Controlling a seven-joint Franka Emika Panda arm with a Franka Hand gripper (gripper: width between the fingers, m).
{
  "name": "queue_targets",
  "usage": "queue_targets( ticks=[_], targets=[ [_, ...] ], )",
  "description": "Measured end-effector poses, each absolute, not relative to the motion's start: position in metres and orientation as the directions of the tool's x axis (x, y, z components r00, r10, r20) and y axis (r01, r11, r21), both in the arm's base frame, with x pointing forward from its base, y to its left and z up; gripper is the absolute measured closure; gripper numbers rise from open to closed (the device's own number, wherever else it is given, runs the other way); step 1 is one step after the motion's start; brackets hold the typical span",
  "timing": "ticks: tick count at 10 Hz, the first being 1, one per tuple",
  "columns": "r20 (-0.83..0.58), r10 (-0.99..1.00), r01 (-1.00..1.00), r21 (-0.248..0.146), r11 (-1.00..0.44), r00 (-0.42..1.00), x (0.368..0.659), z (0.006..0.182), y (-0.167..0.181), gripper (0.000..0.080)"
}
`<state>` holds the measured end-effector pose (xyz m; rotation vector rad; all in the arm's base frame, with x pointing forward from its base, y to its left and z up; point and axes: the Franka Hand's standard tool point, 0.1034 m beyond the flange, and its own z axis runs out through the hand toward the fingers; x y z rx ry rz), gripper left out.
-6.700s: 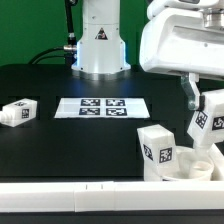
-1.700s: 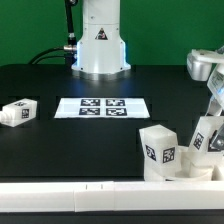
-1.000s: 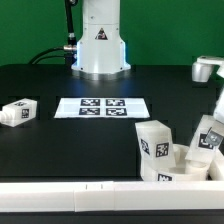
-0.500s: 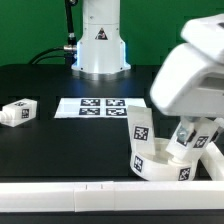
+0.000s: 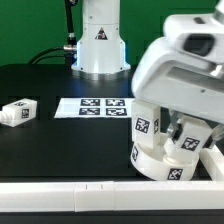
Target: Assemble stool
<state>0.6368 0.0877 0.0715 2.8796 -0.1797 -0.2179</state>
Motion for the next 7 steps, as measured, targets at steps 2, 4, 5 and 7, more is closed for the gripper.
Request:
queue_targets(
  ticks=[2, 4, 5, 7],
  targets=[
    [-0.142, -0.402, -0.377, 0.173, -0.910, 0.905, 0.638, 0.068, 0.068, 0.0463],
    [-0.086, -0.533, -0.515, 0.170, -0.840, 0.842, 0.644, 0.067, 0.066, 0.0463],
    [-0.071, -0.601, -0.583, 0.176, -0.793, 0.796, 0.644, 0.067, 0.066, 0.0463],
    [-0.022, -0.755, -0.742, 0.165, -0.649, 0.655, 0.648, 0.066, 0.062, 0.0463]
  ],
)
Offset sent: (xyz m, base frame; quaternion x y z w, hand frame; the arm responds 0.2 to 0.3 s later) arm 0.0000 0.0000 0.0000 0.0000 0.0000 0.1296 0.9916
